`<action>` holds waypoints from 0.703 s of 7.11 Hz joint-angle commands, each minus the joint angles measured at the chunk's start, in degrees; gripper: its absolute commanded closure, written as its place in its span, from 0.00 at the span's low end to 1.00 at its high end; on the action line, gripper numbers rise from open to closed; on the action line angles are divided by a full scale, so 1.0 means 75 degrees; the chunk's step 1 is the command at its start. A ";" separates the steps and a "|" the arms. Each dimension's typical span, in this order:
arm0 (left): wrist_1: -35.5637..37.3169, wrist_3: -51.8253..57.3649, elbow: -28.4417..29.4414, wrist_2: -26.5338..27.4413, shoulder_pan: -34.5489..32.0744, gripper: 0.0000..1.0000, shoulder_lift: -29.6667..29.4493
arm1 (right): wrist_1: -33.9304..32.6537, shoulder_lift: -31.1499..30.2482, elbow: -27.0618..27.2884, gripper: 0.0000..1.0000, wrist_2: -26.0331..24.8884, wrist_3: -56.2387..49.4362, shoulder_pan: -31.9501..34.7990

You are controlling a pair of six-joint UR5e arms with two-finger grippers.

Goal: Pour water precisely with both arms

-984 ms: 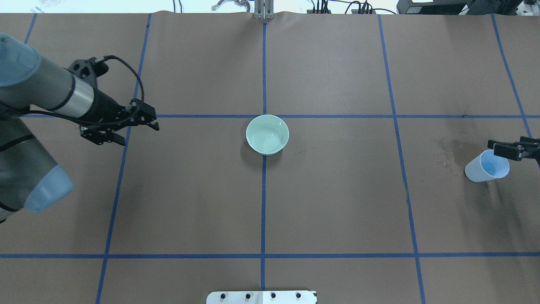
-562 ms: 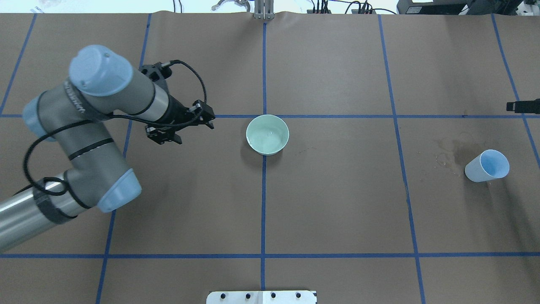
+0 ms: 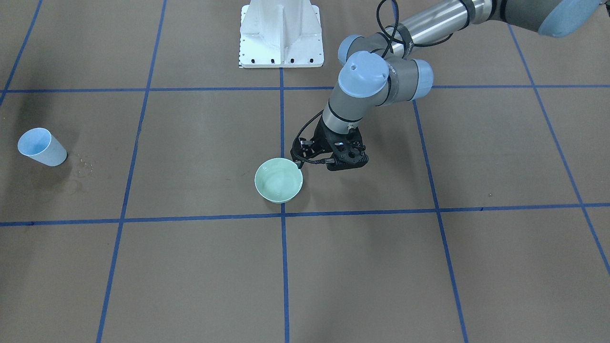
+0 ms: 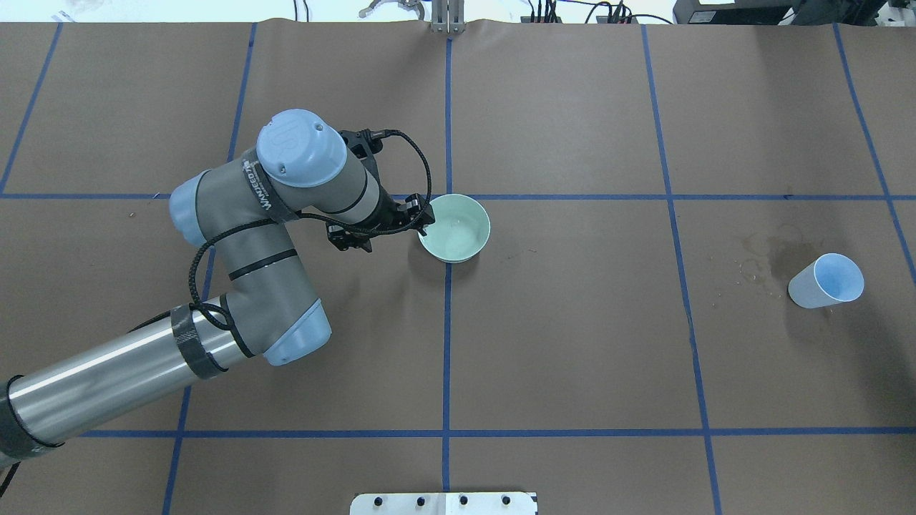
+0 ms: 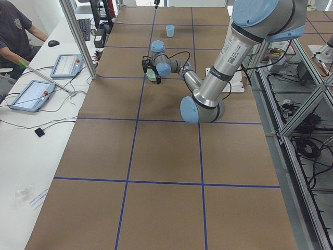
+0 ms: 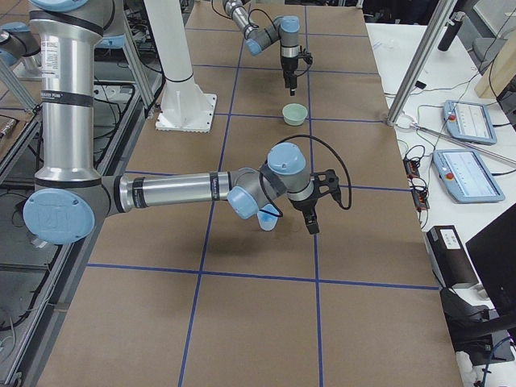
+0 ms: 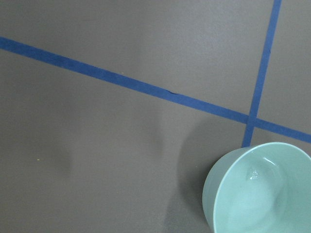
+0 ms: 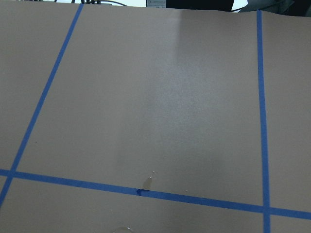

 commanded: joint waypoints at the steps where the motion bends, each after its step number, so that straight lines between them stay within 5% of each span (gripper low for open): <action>1: -0.0024 0.0083 0.0540 0.0056 0.0191 0.09 -0.0386 | -0.0536 0.0055 -0.0001 0.01 0.0180 -0.0770 0.0159; 3: -0.0047 0.0071 0.0564 0.0056 0.0203 0.31 -0.0386 | -0.0524 0.0044 -0.0013 0.01 0.0168 -0.0770 0.0159; 5: -0.0152 0.0071 0.0646 0.0056 0.0203 0.67 -0.0398 | -0.0489 0.0008 -0.0013 0.01 0.0168 -0.0770 0.0147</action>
